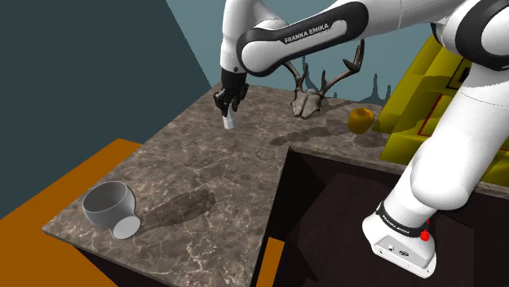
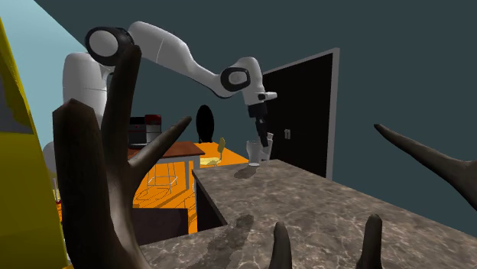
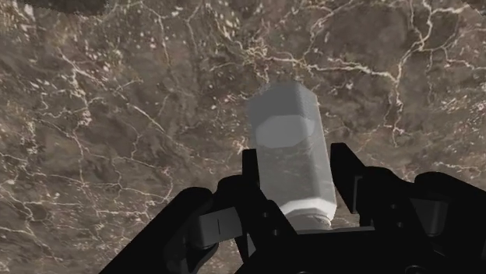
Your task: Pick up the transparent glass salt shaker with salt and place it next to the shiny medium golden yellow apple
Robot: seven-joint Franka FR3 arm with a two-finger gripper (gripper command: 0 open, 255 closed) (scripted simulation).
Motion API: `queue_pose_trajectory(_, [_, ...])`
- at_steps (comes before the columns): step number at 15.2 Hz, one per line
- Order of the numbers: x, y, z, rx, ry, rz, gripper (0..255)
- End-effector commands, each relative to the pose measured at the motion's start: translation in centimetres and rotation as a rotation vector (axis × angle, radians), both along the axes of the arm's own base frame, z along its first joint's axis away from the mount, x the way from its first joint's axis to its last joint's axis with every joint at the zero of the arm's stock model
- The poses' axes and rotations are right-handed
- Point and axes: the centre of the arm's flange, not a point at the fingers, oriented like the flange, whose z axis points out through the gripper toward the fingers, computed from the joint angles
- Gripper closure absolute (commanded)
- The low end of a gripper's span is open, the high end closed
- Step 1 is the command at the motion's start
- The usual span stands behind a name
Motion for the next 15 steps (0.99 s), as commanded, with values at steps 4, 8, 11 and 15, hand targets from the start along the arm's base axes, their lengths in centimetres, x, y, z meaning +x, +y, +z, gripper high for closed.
queue_pose_trajectory(4, [0.0,0.0,2.6,0.000,0.000,0.000,255])
queue_pose_trajectory(8, [0.0,0.0,4.7,0.000,0.000,0.000,255])
queue_pose_trajectory(11, [-1.1,-2.4,4.9,0.000,0.000,0.000,255])
queue_pose_trajectory(15, [-3.3,-7.3,4.9,0.000,0.000,0.000,255])
